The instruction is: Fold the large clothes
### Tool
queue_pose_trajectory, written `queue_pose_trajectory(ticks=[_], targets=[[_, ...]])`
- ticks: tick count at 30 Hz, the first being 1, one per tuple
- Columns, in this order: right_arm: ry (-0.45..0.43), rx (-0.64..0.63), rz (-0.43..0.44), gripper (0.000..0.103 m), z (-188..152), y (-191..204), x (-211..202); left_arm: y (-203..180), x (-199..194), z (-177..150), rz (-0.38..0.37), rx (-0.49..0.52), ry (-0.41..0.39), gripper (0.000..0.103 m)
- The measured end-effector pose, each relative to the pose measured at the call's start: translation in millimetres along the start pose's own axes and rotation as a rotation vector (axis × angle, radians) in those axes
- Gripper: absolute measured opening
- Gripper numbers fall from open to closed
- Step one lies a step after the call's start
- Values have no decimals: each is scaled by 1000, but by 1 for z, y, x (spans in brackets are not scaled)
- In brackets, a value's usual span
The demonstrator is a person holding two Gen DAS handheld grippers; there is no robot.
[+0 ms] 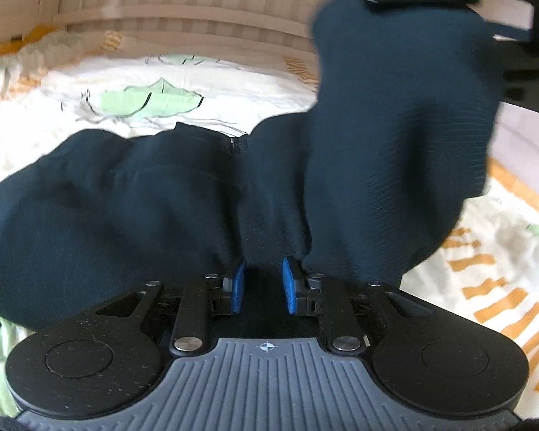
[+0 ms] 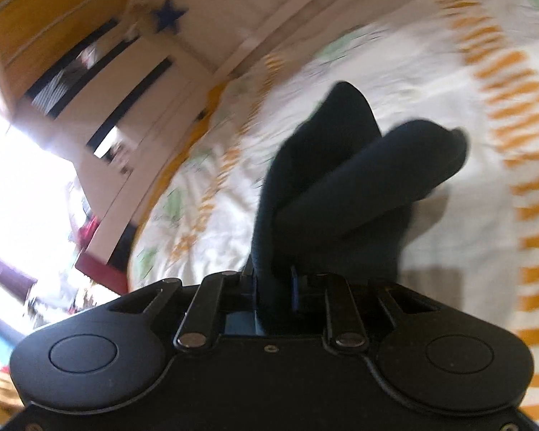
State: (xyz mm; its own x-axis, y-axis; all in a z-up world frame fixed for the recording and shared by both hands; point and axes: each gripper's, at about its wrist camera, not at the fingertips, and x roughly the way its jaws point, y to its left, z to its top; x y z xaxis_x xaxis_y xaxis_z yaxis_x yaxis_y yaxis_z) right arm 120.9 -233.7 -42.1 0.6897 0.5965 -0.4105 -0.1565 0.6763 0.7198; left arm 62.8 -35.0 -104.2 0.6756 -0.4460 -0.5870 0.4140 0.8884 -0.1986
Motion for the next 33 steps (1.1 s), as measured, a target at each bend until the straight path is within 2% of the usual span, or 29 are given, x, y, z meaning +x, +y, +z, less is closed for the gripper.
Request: queue_pose_trajectory(ticks=[5, 9, 15, 18, 20, 23, 25, 26, 30, 33], targets=[[107, -63, 54, 27, 0, 35, 60, 25, -25, 5, -17, -61, 16, 20], [200, -94, 68, 27, -11, 51, 108, 48, -55, 7, 21, -81, 26, 21], [307, -79, 45, 29, -32, 46, 167, 76, -85, 11, 60, -108, 60, 21], [336, -58, 41, 33, -42, 37, 186, 80, -98, 11, 67, -118, 59, 21], [340, -51, 48, 36, -45, 37, 195, 78, -106, 11, 73, -111, 50, 21], [329, -59, 108, 54, -44, 41, 191, 69, -113, 12, 57, -88, 32, 21], [313, -50, 176, 74, -40, 45, 183, 61, -118, 15, 40, -43, 5, 21], [299, -53, 204, 78, -38, 49, 177, 56, -120, 16, 32, -20, -12, 21], [216, -100, 274, 80, -23, 64, 145, 35, -124, 26, -20, 70, -85, 21], [122, -140, 266, 82, -10, 66, 115, 23, -118, 33, -45, 116, -127, 22]])
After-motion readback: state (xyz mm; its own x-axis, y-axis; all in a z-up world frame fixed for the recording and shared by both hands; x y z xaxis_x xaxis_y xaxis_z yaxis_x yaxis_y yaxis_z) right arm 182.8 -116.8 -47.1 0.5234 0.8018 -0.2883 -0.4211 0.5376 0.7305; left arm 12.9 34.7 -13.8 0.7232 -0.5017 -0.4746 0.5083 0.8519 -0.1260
